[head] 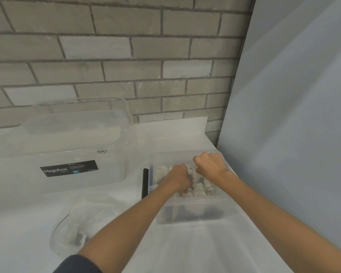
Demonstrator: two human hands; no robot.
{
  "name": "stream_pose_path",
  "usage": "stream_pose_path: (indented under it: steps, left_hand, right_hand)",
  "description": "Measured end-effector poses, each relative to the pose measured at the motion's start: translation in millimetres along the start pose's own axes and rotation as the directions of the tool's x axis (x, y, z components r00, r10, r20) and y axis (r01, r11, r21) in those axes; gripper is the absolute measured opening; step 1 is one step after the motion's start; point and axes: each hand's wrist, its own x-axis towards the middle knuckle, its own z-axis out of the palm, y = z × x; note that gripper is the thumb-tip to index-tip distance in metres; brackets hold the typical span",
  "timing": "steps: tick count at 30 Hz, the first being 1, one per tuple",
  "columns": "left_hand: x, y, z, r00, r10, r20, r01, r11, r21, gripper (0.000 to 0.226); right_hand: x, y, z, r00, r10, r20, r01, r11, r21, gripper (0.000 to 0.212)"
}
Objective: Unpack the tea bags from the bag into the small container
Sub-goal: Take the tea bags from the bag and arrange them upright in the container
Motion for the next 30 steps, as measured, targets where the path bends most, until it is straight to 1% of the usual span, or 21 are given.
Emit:
stream_pose_path:
  steps: [2, 4, 7, 10, 13, 15, 19, 21, 23, 25, 27, 29, 30]
  left_hand:
    - [-6.7, -1.7, -7.7, 1.000, 0.020, -0.021, -0.021, 0.999, -0.041, 0.012]
    - [-17.2, -1.7, -19.6, 0.998, 0.044, -0.042, -0.047, 0.997, -0.068, 0.014]
    - [-38.2, -4.7, -44.3, 0.990, 0.099, -0.103, -0.110, 0.988, -0.106, 0.011]
    - [-65.5, -16.4, -72.5, 0.976, 0.134, -0.169, -0.168, 0.964, -0.205, 0.010]
    - [-100.1, -38.4, -98.1, 0.964, 0.124, -0.236, -0.187, 0.945, -0.268, 0.011]
    - [-123.4, -59.4, -109.4, 0.958, 0.113, -0.264, -0.187, 0.943, -0.275, 0.011]
    - [-162.6, -109.2, -118.1, 0.970, 0.038, -0.241, -0.105, 0.956, -0.275, 0.009]
    - [-174.4, -134.1, -116.7, 0.981, 0.002, -0.193, -0.049, 0.970, -0.237, 0.008]
    - [-179.7, -156.5, -110.8, 0.987, -0.025, -0.157, -0.002, 0.986, -0.168, 0.011]
    - [-179.9, -174.4, -99.8, 0.991, -0.007, -0.131, -0.004, 0.997, -0.082, 0.019]
    - [-177.6, -189.9, -84.8, 0.994, 0.025, -0.103, -0.022, 0.999, 0.034, 0.023]
    - [-176.8, -204.1, -71.4, 0.996, 0.025, -0.086, -0.012, 0.989, 0.147, 0.026]
    - [-177.4, -210.7, -65.7, 0.997, 0.018, -0.078, -0.004, 0.985, 0.174, 0.028]
  right_hand:
    - [-2.7, 1.9, -2.7, 1.000, 0.020, -0.016, -0.019, 0.999, 0.036, 0.003]
    - [-7.2, 2.4, -8.9, 0.995, 0.057, -0.077, -0.050, 0.995, 0.088, 0.016]
    - [-17.3, -0.7, -29.1, 0.973, 0.087, -0.216, -0.040, 0.976, 0.214, 0.019]
    - [-28.8, -12.0, -59.2, 0.948, 0.082, -0.308, 0.027, 0.942, 0.334, 0.020]
    - [-41.9, -34.3, -87.3, 0.940, 0.051, -0.338, 0.107, 0.896, 0.431, 0.020]
    - [-49.8, -55.1, -100.6, 0.938, 0.011, -0.346, 0.166, 0.862, 0.478, 0.019]
    - [-57.0, -107.1, -112.9, 0.946, -0.088, -0.311, 0.264, 0.766, 0.586, 0.018]
    - [-57.1, -135.8, -111.3, 0.942, -0.156, -0.296, 0.315, 0.712, 0.628, 0.017]
    - [-57.0, -165.1, -104.6, 0.937, -0.236, -0.257, 0.348, 0.681, 0.644, 0.016]
    - [-56.7, -192.7, -92.4, 0.932, -0.313, -0.185, 0.354, 0.667, 0.655, 0.018]
    - [-56.8, -215.3, -76.9, 0.928, -0.361, -0.096, 0.327, 0.660, 0.677, 0.024]
    - [-57.9, -231.5, -60.3, 0.921, -0.390, -0.013, 0.296, 0.676, 0.675, 0.030]
    - [-59.0, -237.2, -52.5, 0.917, -0.398, 0.029, 0.282, 0.698, 0.658, 0.031]
